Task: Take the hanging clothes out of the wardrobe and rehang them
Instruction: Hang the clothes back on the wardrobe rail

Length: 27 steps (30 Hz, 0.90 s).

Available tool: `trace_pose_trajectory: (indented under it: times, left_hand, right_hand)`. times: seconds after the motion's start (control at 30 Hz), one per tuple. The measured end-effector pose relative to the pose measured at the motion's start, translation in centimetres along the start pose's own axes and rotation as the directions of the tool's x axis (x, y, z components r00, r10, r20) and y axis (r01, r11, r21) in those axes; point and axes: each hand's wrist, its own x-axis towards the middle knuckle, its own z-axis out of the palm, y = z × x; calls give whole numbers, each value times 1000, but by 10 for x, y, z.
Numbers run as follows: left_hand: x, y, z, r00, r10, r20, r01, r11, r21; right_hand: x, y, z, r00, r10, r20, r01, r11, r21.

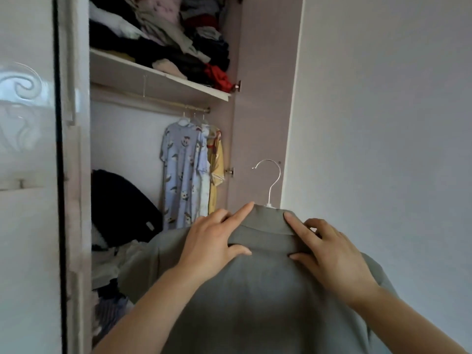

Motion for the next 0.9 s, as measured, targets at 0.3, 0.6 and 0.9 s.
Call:
trace_pose_trajectory:
  times: [0.3, 0.6, 0.9]
  left_hand:
    - [77, -113, 34, 990, -121, -71, 136, 953, 270]
    - [153, -260, 81, 981, -184, -58, 192, 901, 389]
    - [257, -430, 120, 968, -236, -87, 251, 888, 385]
  right_hand:
    - [149, 20, 126, 973, -198, -121, 212, 970, 118]
    - [282, 6, 247, 950, -265, -167, 280, 957, 78]
    - [442, -24, 364, 926, -295, -234, 312, 949, 37]
